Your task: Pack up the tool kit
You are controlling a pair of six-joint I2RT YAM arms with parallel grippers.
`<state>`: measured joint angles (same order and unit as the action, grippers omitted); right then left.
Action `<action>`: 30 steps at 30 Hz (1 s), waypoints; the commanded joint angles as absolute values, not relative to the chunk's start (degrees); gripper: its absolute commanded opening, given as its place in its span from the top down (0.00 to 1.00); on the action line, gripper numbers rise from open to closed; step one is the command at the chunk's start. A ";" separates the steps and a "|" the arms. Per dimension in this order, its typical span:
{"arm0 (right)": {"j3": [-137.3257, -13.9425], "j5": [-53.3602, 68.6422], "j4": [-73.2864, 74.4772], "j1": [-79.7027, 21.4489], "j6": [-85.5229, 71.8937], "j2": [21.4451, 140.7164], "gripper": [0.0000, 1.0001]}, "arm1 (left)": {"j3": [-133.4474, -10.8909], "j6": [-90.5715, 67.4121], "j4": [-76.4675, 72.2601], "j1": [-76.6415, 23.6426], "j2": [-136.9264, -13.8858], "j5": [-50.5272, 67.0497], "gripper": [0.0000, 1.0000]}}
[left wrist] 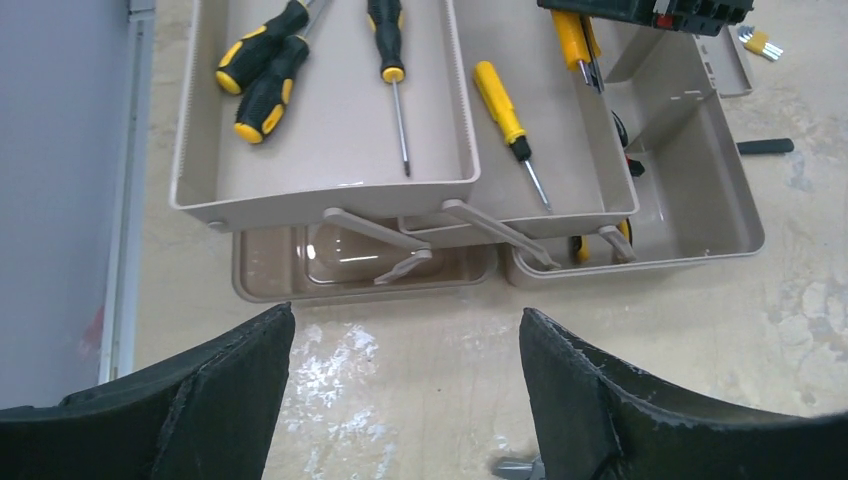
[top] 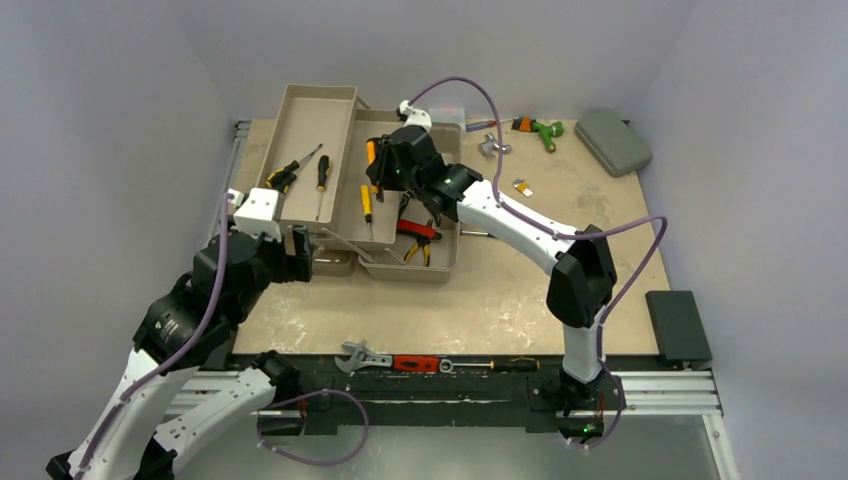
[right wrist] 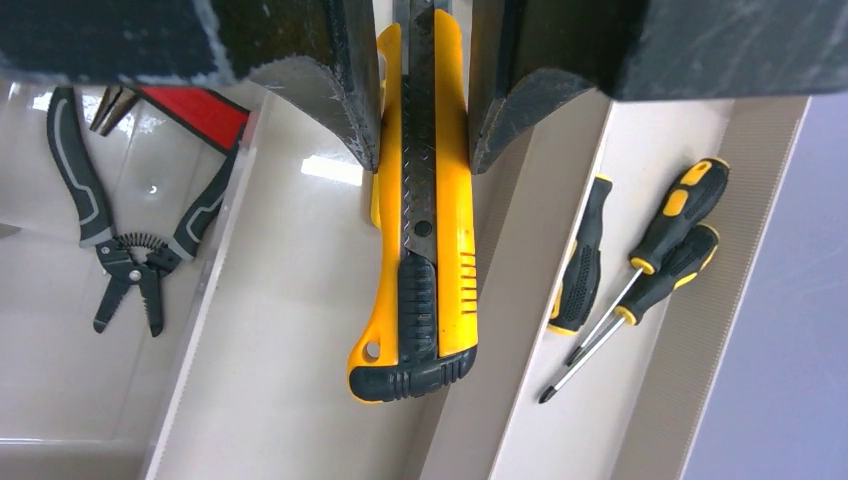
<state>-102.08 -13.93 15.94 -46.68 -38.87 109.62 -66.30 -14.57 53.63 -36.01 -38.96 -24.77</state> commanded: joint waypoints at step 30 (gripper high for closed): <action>-64.59 -35.01 40.30 -24.70 -59.02 74.05 0.14 | -58.54 -8.79 45.15 -35.76 -33.24 -22.63 0.21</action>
<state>-65.76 -32.05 32.16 -29.26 -44.82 74.52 -58.85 -9.80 47.44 -36.01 -33.10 -23.73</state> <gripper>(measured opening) 0.870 0.792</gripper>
